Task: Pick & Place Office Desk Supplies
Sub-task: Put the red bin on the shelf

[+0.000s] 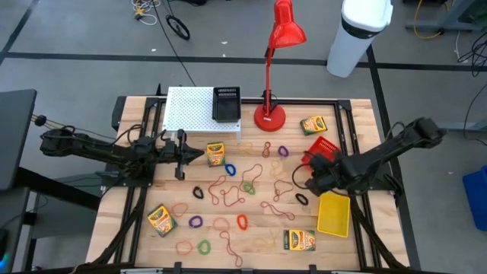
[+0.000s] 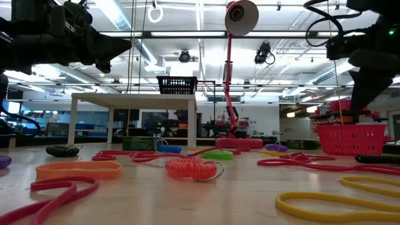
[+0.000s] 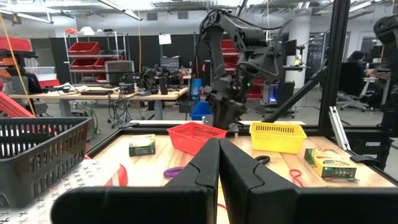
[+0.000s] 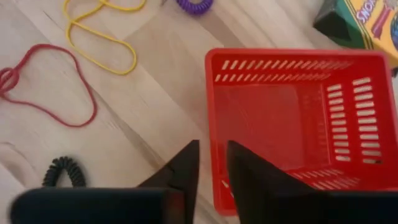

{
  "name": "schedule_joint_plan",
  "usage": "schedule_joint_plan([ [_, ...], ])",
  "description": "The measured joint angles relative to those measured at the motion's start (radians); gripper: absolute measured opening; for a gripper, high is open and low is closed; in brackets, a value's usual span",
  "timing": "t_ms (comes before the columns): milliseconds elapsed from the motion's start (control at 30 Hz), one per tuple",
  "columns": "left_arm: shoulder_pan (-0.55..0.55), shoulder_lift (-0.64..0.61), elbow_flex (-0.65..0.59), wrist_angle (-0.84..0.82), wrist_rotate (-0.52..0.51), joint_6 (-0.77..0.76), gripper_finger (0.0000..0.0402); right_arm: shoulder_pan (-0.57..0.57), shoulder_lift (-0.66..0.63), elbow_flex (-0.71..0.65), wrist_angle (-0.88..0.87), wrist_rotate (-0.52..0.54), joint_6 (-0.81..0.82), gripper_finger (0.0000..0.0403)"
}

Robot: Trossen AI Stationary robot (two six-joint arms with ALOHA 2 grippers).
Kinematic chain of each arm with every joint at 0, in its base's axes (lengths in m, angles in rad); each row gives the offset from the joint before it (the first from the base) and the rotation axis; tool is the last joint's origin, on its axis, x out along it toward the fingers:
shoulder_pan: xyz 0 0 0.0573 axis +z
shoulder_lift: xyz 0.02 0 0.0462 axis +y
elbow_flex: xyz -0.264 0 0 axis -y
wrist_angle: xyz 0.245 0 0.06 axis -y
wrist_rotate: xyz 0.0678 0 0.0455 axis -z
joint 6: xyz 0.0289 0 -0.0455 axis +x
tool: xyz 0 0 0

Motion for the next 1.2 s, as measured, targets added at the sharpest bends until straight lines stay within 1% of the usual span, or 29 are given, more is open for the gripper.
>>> schedule_joint_plan([
  [67,0.0,0.0,0.0,0.0,0.0,0.0,0.0013,-0.007,0.023,0.0,0.001,0.0,-0.018,0.0124],
  [133,0.0,0.0,0.0,0.0,-0.001,0.0,0.0013,-0.024,0.048,0.0,0.001,-0.008,-0.022,0.0135],
  [267,0.0,0.0,0.0,-0.001,-0.001,0.0,0.0013,-0.074,0.096,0.0,0.0,-0.022,-0.052,0.0136],
  [433,0.0,0.0,0.0,-0.001,-0.001,0.0,0.0013,-0.119,0.129,0.0,0.029,-0.054,-0.125,0.011],
  [567,0.0,0.0,0.0,-0.001,-0.001,0.0,0.0013,-0.12,0.129,0.0,0.085,-0.063,-0.17,0.0081],
  [733,0.0,0.0,0.0,-0.001,-0.001,0.0,0.0013,-0.12,0.129,0.0,0.084,-0.063,-0.172,0.0039],
  [833,0.0,0.0,0.0,-0.001,-0.001,0.0,0.0013,-0.12,0.129,0.0,0.083,-0.06,-0.175,0.0021],
  [933,0.0,0.0,0.0,-0.001,-0.001,0.0,0.0013,-0.12,0.129,0.0,0.083,-0.048,-0.179,0.0013],
  [1067,0.0,0.0,0.0,0.0,-0.001,0.0,0.0013,-0.118,0.129,0.004,0.077,-0.048,-0.182,0.0011],
  [1200,0.0,0.0,0.0,0.0,-0.001,0.018,0.0013,-0.117,0.129,0.053,0.064,-0.038,-0.196,0.0008],
])
